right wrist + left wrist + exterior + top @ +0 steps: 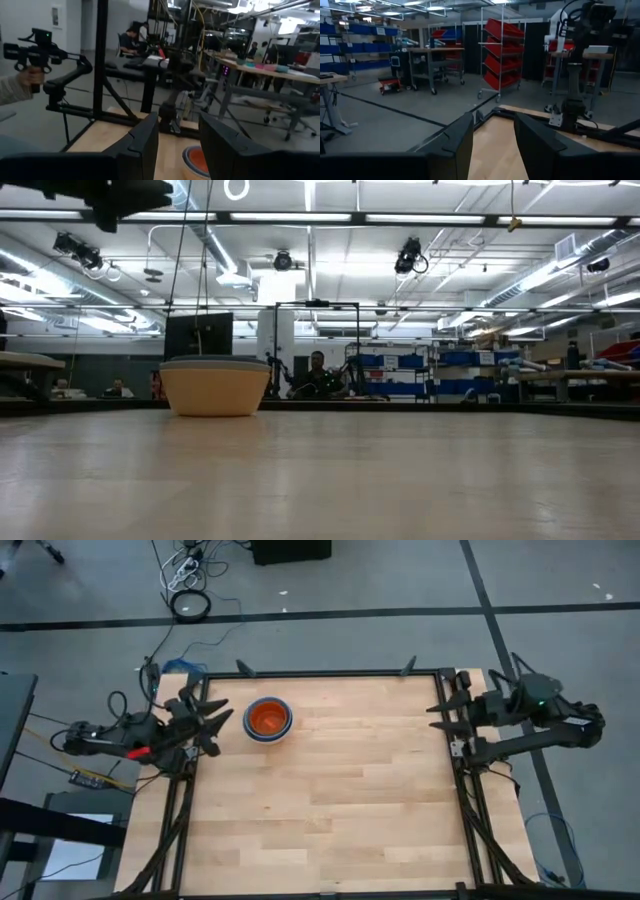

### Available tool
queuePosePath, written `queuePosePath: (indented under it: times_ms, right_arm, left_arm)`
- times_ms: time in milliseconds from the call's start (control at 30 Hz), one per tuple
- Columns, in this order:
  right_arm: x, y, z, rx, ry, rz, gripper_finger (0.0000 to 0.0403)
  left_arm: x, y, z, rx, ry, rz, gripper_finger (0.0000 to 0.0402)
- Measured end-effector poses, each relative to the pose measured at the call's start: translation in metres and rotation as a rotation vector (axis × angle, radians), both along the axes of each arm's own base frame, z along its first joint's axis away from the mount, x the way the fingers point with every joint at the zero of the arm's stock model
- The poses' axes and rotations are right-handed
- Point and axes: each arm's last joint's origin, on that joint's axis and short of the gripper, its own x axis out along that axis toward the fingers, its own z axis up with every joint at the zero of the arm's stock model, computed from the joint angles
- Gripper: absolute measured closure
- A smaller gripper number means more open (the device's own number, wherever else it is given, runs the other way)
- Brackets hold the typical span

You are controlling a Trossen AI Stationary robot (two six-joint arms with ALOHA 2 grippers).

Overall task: Nest bowls inside each other
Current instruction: Return to Home Position

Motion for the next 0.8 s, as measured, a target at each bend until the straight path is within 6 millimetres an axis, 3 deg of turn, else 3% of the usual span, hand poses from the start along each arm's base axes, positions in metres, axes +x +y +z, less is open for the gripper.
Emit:
queuePosePath:
  times_ms: [200, 467, 667, 800]
  right_arm:
    - [0.002, 0.000, -0.043, 0.018, -0.025, -0.007, 0.0274]
    - [-0.010, -0.001, -0.099, 0.021, -0.131, -0.016, 0.0274]
    - [-0.019, -0.002, -0.129, 0.026, -0.161, -0.021, 0.0274]
    - [-0.014, -0.003, -0.149, 0.019, -0.132, -0.052, 0.0274]
  left_arm:
    - [-0.001, 0.000, -0.024, 0.004, -0.003, 0.005, 0.0250]
    - [0.002, 0.000, -0.050, 0.011, 0.024, 0.016, 0.0250]
    - [0.007, 0.000, -0.070, 0.016, 0.033, 0.044, 0.0250]
    - [0.012, -0.001, -0.089, 0.030, 0.009, 0.048, 0.0250]
